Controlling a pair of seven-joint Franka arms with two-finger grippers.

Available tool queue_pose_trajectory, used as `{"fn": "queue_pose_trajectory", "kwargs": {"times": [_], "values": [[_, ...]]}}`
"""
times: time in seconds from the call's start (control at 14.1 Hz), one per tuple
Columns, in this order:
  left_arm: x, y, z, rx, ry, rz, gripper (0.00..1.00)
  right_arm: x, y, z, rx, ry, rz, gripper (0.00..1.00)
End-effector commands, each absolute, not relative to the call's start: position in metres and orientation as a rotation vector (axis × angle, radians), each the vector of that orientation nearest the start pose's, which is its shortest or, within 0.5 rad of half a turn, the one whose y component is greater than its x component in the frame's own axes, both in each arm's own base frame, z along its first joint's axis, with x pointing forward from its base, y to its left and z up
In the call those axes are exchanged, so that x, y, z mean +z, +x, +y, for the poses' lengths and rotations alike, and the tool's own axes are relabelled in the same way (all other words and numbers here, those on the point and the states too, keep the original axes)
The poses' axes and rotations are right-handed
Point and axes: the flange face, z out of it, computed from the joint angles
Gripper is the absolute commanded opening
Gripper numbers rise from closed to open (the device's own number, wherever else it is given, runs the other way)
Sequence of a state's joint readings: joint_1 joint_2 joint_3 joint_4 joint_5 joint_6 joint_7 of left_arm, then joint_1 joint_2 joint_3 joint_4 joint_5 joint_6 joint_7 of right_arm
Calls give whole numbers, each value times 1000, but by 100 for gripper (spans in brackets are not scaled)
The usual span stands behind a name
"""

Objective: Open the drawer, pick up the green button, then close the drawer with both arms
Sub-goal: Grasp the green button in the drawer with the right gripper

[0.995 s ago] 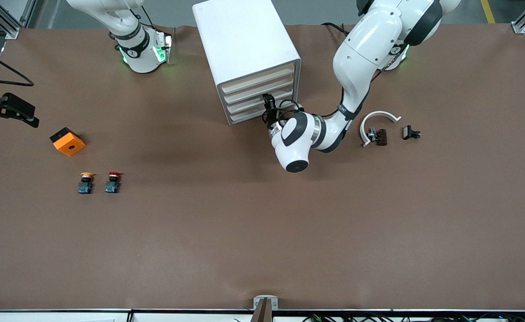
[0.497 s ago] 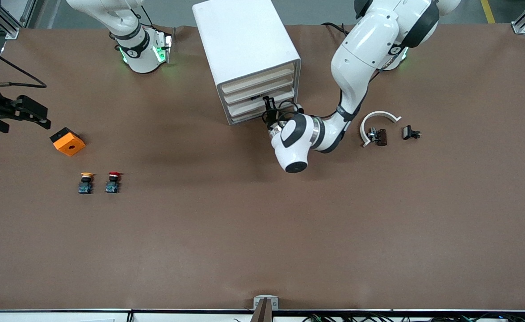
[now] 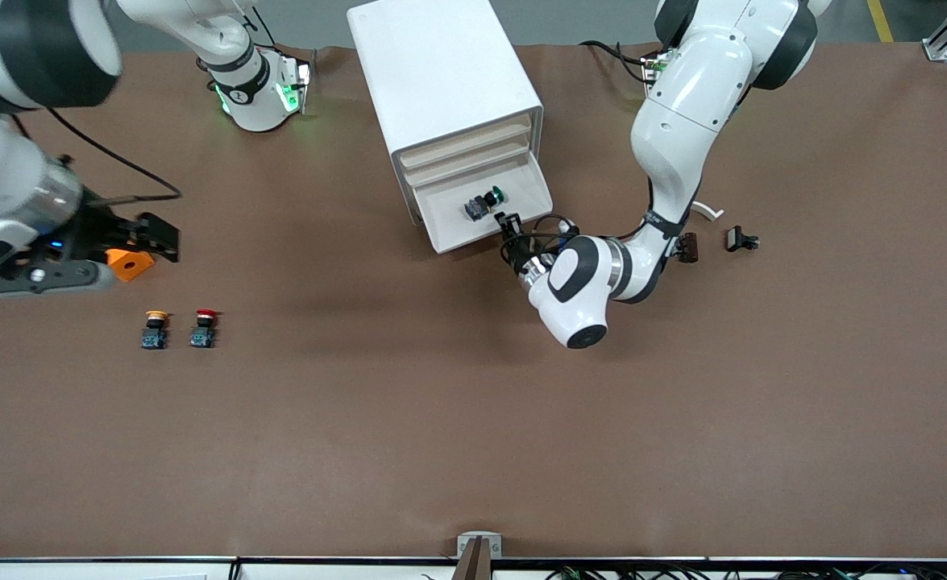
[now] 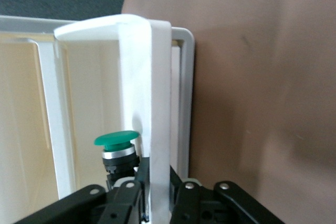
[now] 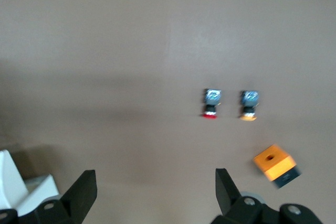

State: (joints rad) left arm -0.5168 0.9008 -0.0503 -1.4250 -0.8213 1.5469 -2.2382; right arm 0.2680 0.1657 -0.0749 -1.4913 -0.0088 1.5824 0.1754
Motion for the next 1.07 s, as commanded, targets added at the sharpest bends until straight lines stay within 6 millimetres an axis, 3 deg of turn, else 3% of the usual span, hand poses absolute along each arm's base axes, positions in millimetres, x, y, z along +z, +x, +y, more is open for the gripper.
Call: {"fn": "queue_pose_trajectory", "kwargs": {"times": [0.0, 0.07, 0.28, 0.5, 0.78, 0.92, 0.99], "values": [[152, 525, -407, 1198, -1233, -1995, 57, 539, 574, 211, 178, -3205, 246, 100], [154, 528, -405, 1202, -1237, -1999, 97, 530, 566, 244, 181, -3199, 360, 100], [164, 540, -393, 1209, -1243, -2017, 100, 494, 538, 339, 181, -3181, 472, 100], [199, 586, -349, 1167, -1290, -2094, 100, 448, 522, 403, 201, -3091, 750, 100], [232, 620, -289, 858, -1473, -2148, 100, 399, 497, 461, 155, -2966, 1175, 100], [256, 635, -255, 751, -1594, -2148, 100, 381, 484, 479, 156, -2951, 1262, 100], [276, 643, -249, 708, -1729, -2112, 100, 364, 478, 484, 172, -2976, 1263, 100]]}}
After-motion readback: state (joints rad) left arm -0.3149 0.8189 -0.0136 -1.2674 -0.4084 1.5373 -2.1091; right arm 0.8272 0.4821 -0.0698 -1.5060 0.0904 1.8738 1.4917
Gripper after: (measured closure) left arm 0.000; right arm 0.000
